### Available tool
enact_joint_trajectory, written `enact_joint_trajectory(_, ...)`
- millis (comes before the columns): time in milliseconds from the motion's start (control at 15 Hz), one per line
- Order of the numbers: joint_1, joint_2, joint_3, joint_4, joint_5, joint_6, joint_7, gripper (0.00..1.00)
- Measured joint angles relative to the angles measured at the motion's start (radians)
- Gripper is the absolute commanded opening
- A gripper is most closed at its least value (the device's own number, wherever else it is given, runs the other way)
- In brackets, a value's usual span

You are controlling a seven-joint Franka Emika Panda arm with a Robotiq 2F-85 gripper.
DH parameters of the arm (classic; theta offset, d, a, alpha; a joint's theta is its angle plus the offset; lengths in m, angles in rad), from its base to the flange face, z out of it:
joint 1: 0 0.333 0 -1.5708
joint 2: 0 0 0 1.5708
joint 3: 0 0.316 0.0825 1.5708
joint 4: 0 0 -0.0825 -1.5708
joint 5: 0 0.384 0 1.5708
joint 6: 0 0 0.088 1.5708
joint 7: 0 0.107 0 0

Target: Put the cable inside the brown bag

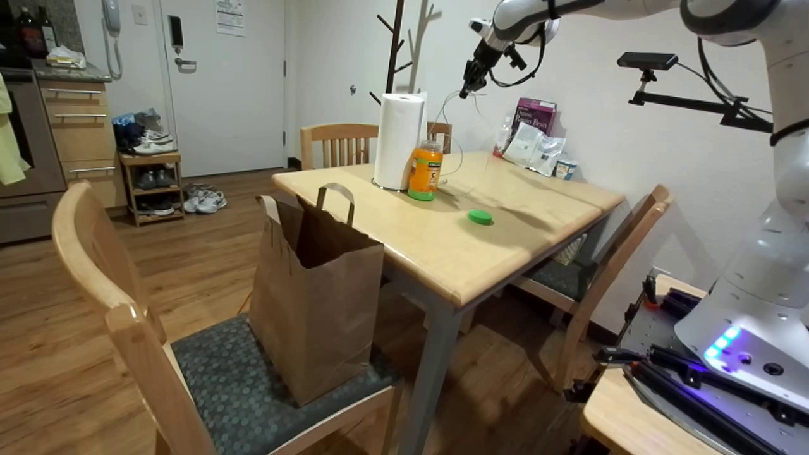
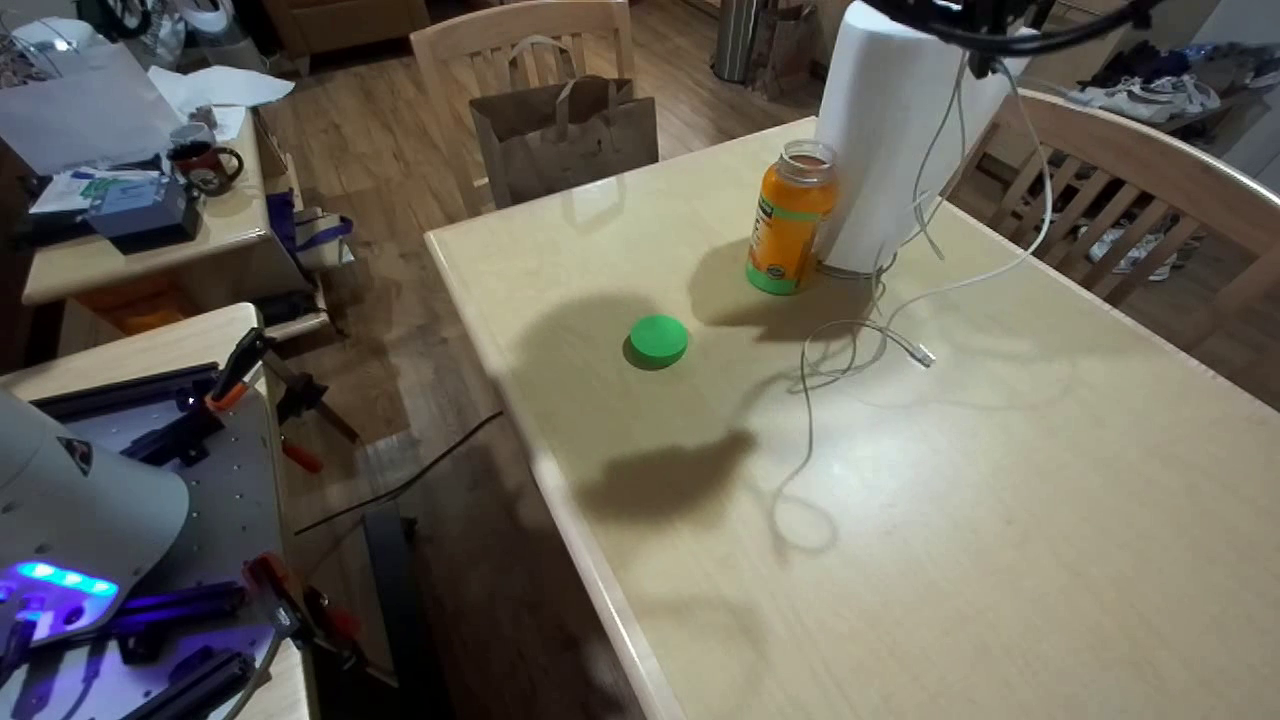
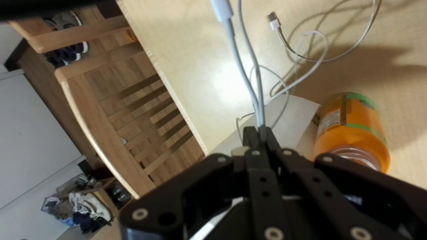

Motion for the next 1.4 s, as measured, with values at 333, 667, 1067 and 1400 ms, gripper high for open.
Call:
enact_joint_trajectory(333,0.085,-0.100,-0.037,-0.003,-0.139,0.025,0.124,0.01)
enact_joint_trajectory(667,0.199,-0.177,-0.094,0.003,-0.381,0.032,0.317,0.01)
enact_joint_trajectory(1067,0.336,-0.209,-0.141,0.050,-0.656,0.007,0.520,0.01)
enact_joint_trajectory(1400,0.404,-0.245,-0.160,0.077,-0.791,-0.030,0.630,0.01)
